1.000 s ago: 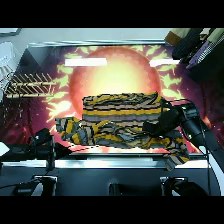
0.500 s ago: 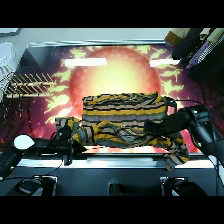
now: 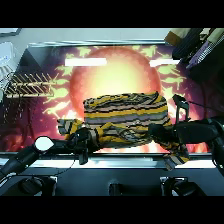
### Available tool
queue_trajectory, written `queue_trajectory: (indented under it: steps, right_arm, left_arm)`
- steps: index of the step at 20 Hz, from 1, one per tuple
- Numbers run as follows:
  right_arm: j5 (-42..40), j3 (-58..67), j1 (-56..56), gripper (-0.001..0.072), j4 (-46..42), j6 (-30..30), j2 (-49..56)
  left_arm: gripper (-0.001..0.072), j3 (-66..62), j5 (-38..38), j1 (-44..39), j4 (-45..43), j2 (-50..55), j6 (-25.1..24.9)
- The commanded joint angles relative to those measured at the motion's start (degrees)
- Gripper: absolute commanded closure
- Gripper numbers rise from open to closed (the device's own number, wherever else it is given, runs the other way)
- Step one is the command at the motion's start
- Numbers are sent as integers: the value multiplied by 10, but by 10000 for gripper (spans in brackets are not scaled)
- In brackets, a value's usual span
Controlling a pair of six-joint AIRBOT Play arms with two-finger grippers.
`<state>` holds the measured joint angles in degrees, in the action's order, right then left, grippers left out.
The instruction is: Fold the clothes and pants, and hang the long-sleeved shirts on hangers.
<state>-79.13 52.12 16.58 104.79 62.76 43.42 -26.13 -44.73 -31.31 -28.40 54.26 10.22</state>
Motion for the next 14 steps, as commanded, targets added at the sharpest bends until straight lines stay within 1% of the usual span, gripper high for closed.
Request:
queue_trajectory:
  steps: [1, 4, 6, 9, 11, 12, 14]
  right_arm:
    - [13, 0, 0, 682, 10, 4, -10]
    - [43, 1, 0, 682, 11, 5, -10]
    - [39, 1, 0, 682, 16, 6, -10]
    - [37, 0, 0, 682, 25, 18, -10]
    - [43, 0, 0, 681, 17, 19, -10]
    - [45, 0, 0, 630, 8, 19, -10]
    - [49, 0, 0, 479, 4, 19, -10]
  left_arm:
    - [690, -6, 58, -42, 39, 22, -10]
    - [690, -21, 58, -66, 49, 45, -14]
    - [690, -32, 60, -78, 51, 61, -14]
    - [690, -47, 85, -93, 62, 82, -15]
    - [690, -63, 87, -98, 75, 96, -30]
    - [690, -69, 88, -99, 85, 101, -30]
    - [690, -75, 88, -98, 98, 107, -45]
